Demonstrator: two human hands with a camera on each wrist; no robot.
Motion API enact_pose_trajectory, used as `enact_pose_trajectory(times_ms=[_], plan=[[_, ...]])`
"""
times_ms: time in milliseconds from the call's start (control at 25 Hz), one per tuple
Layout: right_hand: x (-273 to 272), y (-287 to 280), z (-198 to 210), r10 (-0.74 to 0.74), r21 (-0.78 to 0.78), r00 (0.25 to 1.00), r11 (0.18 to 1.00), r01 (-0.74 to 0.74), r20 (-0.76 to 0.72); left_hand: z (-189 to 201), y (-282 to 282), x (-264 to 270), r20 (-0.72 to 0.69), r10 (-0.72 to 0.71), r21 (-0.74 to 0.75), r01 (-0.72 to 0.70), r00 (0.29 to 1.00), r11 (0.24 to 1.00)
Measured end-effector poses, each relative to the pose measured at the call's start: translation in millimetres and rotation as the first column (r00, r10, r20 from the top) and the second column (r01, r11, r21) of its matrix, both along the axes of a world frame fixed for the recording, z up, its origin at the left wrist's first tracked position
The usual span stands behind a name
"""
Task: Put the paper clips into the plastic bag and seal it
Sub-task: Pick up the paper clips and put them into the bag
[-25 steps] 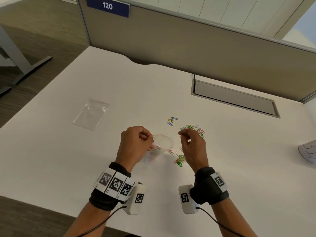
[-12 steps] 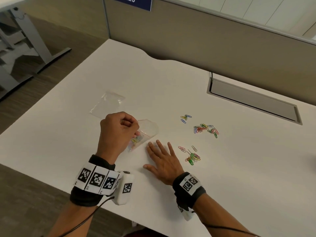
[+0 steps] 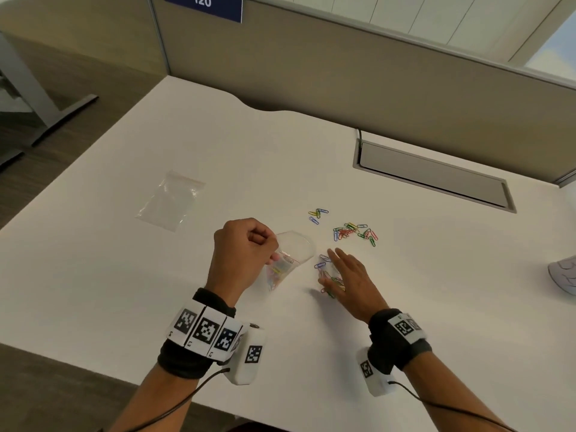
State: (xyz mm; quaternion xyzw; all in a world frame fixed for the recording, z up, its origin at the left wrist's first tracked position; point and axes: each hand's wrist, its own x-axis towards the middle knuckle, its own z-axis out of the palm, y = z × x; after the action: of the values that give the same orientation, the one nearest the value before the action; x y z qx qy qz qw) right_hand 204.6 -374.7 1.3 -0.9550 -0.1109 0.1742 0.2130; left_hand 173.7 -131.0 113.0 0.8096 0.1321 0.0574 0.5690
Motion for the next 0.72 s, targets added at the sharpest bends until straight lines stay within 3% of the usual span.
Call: enact_pose_trajectory(times_ms=[80, 240, 520, 640, 720], plan=[[-0.9, -13.0, 1.8, -0.148, 0.071, 0.988, 0.986, 0.151, -0.045, -3.5, -8.6, 3.7, -0.017, -0.019, -0.002, 0.019, 1.000, 1.000], [4.4, -12.0, -2.0, -0.172, 0.013, 0.973, 0.984, 0.176, -0.154, -9.2, -21.7, 8.4, -0.045, -0.053, 0.002, 0.053, 0.998, 0.999], [29.7, 8.8, 5.7, -0.025, 0.140, 0.999, 0.990, 0.030, -0.037, -15.4, -32.5, 9.0, -0.062, -0.049, 0.020, 0.051, 0.997, 0.998], [30.6, 7.2, 3.6, 0.209, -0.035, 0.976, 0.977, -0.211, -0.054, -17.6, -35.8, 11.4, -0.065, -0.043, 0.023, 0.045, 0.997, 0.999], [27.3, 8.0, -2.2, 0.250, -0.089, 0.968, 0.965, -0.248, 0.013, -18.9, -38.8, 12.2, -0.066, -0.047, 0.043, 0.050, 0.997, 0.998]])
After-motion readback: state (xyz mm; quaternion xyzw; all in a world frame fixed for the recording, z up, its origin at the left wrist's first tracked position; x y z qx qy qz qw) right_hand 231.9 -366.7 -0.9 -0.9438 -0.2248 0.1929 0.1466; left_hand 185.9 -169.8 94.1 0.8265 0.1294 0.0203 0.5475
